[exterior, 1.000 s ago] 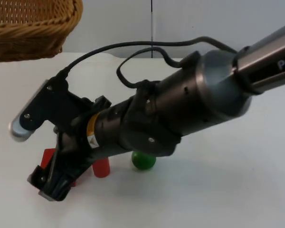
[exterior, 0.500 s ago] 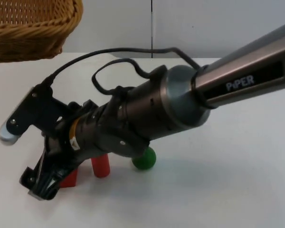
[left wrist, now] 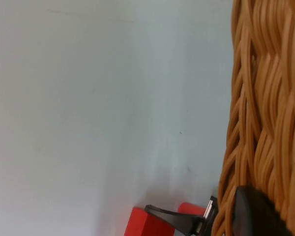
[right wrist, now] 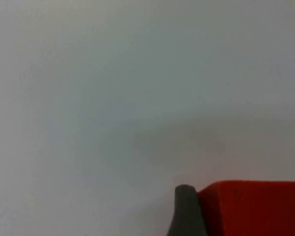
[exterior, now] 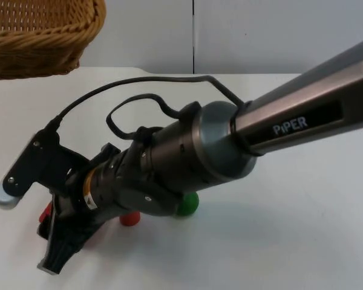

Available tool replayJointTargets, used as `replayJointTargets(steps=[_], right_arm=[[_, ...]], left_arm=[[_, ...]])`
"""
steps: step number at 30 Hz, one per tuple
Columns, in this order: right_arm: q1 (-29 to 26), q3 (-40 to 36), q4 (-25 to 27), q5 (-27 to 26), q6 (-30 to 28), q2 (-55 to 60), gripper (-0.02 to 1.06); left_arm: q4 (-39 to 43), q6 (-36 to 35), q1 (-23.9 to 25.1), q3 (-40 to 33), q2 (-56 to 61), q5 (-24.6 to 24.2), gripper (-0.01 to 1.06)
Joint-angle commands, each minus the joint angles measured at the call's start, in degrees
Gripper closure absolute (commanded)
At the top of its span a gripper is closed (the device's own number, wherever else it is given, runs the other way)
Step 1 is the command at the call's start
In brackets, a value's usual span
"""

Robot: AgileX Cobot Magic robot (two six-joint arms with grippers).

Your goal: Pick up the basket with the left hand and place the object to the left of the red cylinder into the basket with the right hand.

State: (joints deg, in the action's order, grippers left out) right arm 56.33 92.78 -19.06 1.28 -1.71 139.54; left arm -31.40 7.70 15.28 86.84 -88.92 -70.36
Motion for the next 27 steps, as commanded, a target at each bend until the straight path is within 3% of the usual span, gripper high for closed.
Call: replayJointTargets(steps=[1, 3, 6, 10, 21, 24, 27], right_arm=[[0.4, 0.3, -0.3, 1.3, -0.9, -1.7, 1.04], [0.4, 0.3, -0.3, 2.4, -0.9, -2.6, 1.05], [0.9, 0.3, 0.1, 10.4, -0.5, -5.2, 1.05], [1.6, -2.3, 0.1, 15.9, -0.7, -8.5, 1.05], [5.6, -18.0, 5.7, 14.8, -0.8, -21.2, 1.05], [5.6, -27.8, 9.3, 13.6, -0.3, -28.1, 1.05], [5.4, -34.3, 9.2, 12.7, 1.1, -33.3, 1.05]], left_arm=[[-2.1, 0.0, 0.2, 0.2, 0.9, 0.4, 1.05], [-2.1, 0.0, 0.2, 0.2, 0.9, 0.4, 1.05], [-2.1, 0.0, 0.2, 0.2, 0.9, 0.4, 1.05], [-2.1, 0.0, 0.2, 0.2, 0.9, 0.4, 1.05], [-2.3, 0.0, 0.2, 0.2, 0.9, 0.4, 1.05], [-2.2, 0.0, 0.2, 0.2, 0.9, 0.4, 1.05], [-2.2, 0.0, 0.2, 0.2, 0.9, 0.4, 1.05]])
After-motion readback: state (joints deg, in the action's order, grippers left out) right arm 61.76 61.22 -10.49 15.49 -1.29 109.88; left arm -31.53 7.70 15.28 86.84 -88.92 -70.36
